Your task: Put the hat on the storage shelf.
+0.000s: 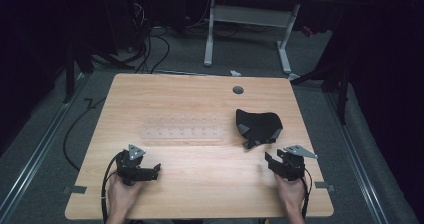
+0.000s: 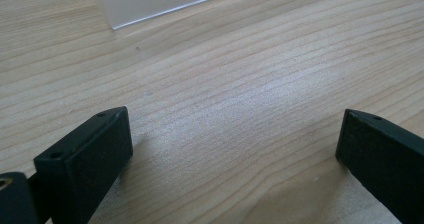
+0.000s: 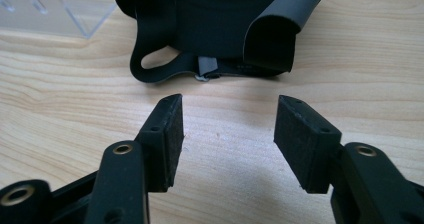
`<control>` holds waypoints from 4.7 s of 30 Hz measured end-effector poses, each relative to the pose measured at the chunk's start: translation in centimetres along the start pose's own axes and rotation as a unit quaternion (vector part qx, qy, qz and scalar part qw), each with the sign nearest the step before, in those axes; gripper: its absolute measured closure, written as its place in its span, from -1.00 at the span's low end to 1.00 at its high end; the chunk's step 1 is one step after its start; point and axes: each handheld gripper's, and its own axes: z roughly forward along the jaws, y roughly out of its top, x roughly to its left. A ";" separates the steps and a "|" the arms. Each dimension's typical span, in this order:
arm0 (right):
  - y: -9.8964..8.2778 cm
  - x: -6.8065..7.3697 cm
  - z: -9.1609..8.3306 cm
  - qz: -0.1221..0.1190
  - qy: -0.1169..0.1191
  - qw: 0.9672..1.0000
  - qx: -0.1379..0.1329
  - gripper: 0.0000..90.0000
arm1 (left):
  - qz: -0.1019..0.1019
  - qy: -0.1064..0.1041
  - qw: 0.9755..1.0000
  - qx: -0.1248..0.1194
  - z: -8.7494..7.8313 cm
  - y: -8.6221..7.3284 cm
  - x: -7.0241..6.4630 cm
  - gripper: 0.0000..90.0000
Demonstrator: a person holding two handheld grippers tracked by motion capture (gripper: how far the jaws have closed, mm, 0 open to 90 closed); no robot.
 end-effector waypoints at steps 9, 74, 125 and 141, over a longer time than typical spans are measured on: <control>1.3 -1.3 -0.3 0.015 0.000 1.000 -0.014 0.04 | 0.000 0.000 1.000 0.000 0.0 0.0 0.0 -0.95; 5.8 -4.8 6.0 0.075 0.055 0.995 0.020 0.72 | 0.002 -0.003 1.000 0.000 0.0 0.0 -0.1 -0.92; 4.1 -4.2 -0.1 0.079 0.148 0.986 -0.026 0.91 | 0.010 -0.055 0.998 -0.013 -1.2 -0.1 -0.7 -0.67; 3.7 -2.1 -3.4 0.058 0.200 0.977 -0.038 0.91 | 0.031 -0.103 0.994 -0.023 -3.6 1.5 -3.0 -0.62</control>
